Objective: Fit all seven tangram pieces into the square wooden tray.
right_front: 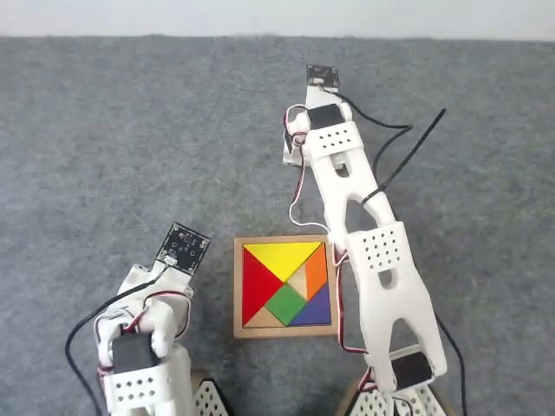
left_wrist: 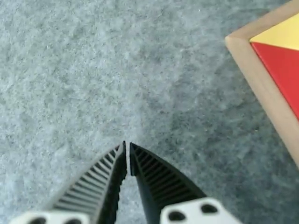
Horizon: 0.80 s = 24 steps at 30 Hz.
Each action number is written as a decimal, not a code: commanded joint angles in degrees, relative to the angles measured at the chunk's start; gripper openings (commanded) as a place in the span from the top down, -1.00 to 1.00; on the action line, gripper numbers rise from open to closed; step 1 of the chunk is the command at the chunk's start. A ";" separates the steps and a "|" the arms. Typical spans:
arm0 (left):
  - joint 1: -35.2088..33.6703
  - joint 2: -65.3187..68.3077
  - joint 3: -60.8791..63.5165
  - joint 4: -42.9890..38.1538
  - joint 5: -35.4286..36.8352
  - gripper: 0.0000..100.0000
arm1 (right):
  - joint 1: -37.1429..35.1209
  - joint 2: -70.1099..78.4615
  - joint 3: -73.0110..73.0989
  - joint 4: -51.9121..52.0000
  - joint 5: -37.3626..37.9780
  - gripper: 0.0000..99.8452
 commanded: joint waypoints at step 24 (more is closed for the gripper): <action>-0.44 -1.14 -1.01 -0.53 -0.62 0.97 | 2.86 -0.13 -2.11 0.84 22.15 0.63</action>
